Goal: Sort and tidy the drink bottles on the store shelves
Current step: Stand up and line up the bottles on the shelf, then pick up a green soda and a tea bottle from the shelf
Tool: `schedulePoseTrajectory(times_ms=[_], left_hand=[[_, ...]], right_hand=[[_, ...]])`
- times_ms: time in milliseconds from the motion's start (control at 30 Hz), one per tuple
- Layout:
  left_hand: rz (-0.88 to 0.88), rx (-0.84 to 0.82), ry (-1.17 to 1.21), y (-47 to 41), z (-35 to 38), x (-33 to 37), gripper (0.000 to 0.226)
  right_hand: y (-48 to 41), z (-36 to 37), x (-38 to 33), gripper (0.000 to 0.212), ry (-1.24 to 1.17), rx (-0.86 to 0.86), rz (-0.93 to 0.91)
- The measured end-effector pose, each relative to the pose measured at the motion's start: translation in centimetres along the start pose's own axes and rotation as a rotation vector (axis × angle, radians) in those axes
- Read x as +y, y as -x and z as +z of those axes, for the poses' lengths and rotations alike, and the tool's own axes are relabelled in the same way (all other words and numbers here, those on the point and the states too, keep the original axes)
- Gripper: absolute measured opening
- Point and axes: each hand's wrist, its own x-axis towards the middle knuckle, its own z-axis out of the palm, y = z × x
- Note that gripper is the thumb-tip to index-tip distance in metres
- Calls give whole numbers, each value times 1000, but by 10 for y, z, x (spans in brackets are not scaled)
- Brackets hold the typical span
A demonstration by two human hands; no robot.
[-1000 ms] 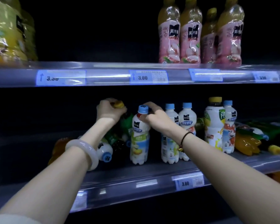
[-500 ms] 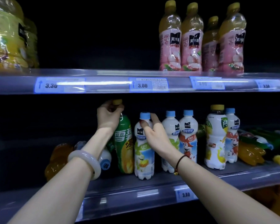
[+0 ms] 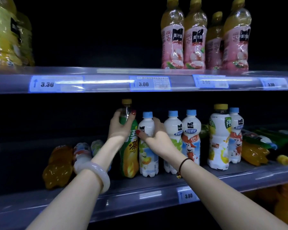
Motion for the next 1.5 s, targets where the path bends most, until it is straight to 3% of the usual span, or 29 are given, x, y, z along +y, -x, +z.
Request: schedulePoseTrajectory(times_ms=[167,267,333,500,600,667,733,833,900,1067,1300,1400,1500], left_hand=[[-196,-82,65,30,-11,-33,47],[-263,-75,85,49,-11,-51,36],[-223,-39,94,52,-8,-50,28],[-92,52,184,56,-12,-29,16],[-69,27,288,53,-18,-6,13],[-99,-39,357,58,-14,7,9],[-133,-117,365,71,-1,16,15],[-207,-243,373,101,35,26,26],[-237,-290,387,120,65,32,40],[-257,-296,390,144,140,41,18],[-296,-218,351,156,183,48,15],[-338,-200,401,162,187,58,21],[-354,-300,422,176,195,67,41]], right_hand=[[8,-2,-2,71,15,19,9],[9,-6,-2,93,214,-69,-17],[10,-12,-5,96,324,-63,-41],[22,-27,-20,50,522,74,-220],[28,-58,-21,29,271,299,-272],[31,-92,-3,16,137,531,-204],[34,-125,24,25,165,636,-3],[35,-154,62,55,384,575,325],[35,-160,81,70,423,503,406],[33,-171,110,59,432,335,351],[39,-199,118,51,-119,207,147],[38,-220,113,67,-314,113,191],[52,-244,121,59,-410,68,263]])
